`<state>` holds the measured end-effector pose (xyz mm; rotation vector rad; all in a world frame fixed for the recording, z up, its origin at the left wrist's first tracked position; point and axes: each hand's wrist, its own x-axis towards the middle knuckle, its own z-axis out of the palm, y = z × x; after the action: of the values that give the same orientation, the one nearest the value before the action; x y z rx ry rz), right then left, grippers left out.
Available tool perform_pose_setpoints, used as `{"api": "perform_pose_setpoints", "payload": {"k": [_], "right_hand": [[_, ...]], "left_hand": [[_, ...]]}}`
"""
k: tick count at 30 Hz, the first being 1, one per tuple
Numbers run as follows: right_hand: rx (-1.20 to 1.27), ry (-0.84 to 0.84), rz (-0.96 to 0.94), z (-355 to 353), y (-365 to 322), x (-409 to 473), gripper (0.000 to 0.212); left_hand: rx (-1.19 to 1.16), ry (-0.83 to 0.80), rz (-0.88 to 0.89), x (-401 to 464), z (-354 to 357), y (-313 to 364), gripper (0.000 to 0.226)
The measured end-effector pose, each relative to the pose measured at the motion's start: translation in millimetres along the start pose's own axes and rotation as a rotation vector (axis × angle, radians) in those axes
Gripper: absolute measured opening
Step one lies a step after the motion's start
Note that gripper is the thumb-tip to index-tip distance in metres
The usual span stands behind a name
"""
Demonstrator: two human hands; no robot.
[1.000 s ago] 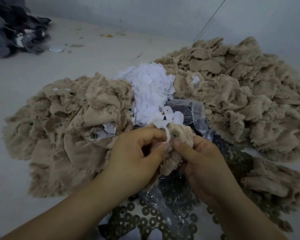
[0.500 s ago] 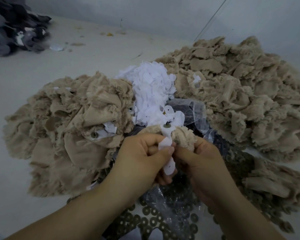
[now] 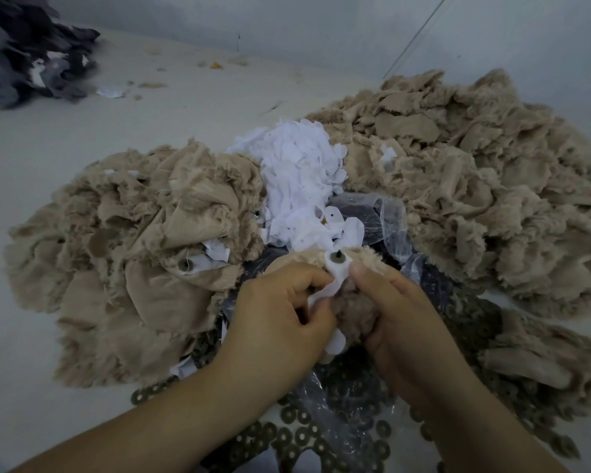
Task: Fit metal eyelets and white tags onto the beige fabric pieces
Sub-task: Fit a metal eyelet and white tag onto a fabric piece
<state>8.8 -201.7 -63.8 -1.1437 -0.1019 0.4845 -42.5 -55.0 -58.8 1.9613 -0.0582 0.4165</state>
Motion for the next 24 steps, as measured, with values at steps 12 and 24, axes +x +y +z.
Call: {"api": "perform_pose_setpoints", "payload": {"k": [12,24], "right_hand": [[-0.038,0.08,-0.093,1,4,-1,0.026],[-0.039,0.215,-0.167,0,7,1,0.03]], "left_hand": [[-0.632,0.011,-0.459,12,1,-4,0.01],[-0.753,-0.088,-0.497,9,-2,4,0.023]]}}
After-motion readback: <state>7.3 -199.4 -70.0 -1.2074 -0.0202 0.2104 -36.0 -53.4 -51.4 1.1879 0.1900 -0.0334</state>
